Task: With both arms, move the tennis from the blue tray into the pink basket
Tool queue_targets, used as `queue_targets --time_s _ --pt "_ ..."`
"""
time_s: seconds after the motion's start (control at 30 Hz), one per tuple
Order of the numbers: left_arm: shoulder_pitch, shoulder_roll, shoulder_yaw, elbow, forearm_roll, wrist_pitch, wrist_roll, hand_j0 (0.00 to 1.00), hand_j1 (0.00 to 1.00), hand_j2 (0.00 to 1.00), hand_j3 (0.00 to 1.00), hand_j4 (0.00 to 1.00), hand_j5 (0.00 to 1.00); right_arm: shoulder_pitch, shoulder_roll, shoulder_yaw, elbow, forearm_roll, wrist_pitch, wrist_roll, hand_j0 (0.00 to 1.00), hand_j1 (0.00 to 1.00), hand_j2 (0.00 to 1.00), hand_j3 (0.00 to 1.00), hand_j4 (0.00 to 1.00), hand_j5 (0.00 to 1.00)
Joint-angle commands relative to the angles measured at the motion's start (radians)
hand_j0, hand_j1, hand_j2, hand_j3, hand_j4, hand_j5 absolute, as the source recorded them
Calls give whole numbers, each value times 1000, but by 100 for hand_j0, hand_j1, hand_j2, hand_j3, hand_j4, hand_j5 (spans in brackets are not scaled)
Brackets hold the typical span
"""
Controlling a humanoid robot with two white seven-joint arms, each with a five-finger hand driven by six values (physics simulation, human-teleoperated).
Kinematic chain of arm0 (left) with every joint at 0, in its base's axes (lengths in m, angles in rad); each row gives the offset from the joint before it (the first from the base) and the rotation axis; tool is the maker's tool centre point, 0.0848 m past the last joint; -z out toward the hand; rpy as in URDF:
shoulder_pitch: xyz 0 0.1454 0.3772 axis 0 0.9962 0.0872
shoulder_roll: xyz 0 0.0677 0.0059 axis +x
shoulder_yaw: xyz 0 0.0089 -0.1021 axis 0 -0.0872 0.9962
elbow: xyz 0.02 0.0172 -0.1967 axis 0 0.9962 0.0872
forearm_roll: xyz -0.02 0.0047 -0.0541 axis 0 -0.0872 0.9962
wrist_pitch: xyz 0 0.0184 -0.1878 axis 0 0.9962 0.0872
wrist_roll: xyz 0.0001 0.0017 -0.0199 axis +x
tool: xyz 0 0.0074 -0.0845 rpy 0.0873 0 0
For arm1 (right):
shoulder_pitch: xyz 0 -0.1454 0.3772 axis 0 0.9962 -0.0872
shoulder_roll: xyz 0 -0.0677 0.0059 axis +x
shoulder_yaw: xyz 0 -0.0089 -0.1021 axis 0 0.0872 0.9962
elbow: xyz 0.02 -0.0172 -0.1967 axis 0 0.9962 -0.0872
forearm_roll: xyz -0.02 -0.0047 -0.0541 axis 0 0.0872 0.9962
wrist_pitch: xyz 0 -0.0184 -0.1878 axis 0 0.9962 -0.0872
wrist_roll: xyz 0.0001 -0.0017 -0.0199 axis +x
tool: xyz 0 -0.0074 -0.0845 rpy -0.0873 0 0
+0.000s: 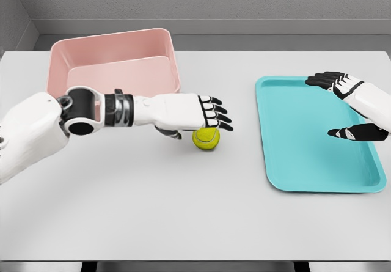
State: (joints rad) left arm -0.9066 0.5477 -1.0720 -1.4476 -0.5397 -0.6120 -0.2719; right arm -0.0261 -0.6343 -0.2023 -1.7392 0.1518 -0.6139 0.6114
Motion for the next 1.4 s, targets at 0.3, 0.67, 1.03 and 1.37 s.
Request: queue_targets --time_s 0.3,0.67,1.03,1.37 --pt "-31 -45 -55 88 43 1 0 100 100 100 100 100 100 2 -1 0 0 -9 3 -1 100 100 100 100 100 100" --pt "-38 -80 -82 133 49 1 0 100 100 100 100 100 100 2 -1 0 0 -8 3 -1 100 100 100 100 100 100" --pt "-35 -100 -88 168 46 1 0 100 100 100 100 100 100 3 -2 -3 1 -8 3 -1 100 100 100 100 100 100" --pt "-26 -101 -91 170 44 1 -1 94 94 94 94 94 94 5 -2 -3 20 -9 3 -1 100 100 100 100 100 100"
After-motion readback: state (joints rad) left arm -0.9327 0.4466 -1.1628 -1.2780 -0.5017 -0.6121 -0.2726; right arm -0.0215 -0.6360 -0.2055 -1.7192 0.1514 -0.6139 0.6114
